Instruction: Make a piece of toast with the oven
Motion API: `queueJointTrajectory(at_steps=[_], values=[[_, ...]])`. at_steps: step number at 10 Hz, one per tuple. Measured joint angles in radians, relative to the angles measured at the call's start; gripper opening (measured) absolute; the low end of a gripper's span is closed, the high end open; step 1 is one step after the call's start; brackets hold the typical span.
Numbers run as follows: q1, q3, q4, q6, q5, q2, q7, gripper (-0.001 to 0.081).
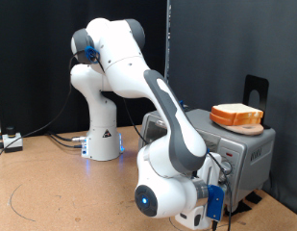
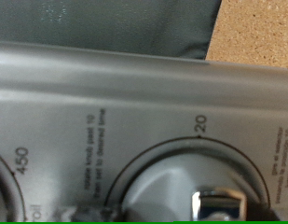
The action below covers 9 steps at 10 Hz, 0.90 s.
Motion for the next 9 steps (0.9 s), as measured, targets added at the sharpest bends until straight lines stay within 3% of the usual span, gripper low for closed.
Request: queueJointTrajectory(at_steps=[1,9], values=[[0.000,0.000,0.000,0.000,0.001,0.000,0.000,0.0224],[-0.003,-0.004,-0.005,0.006,0.004,0.004,0.011,0.0213]])
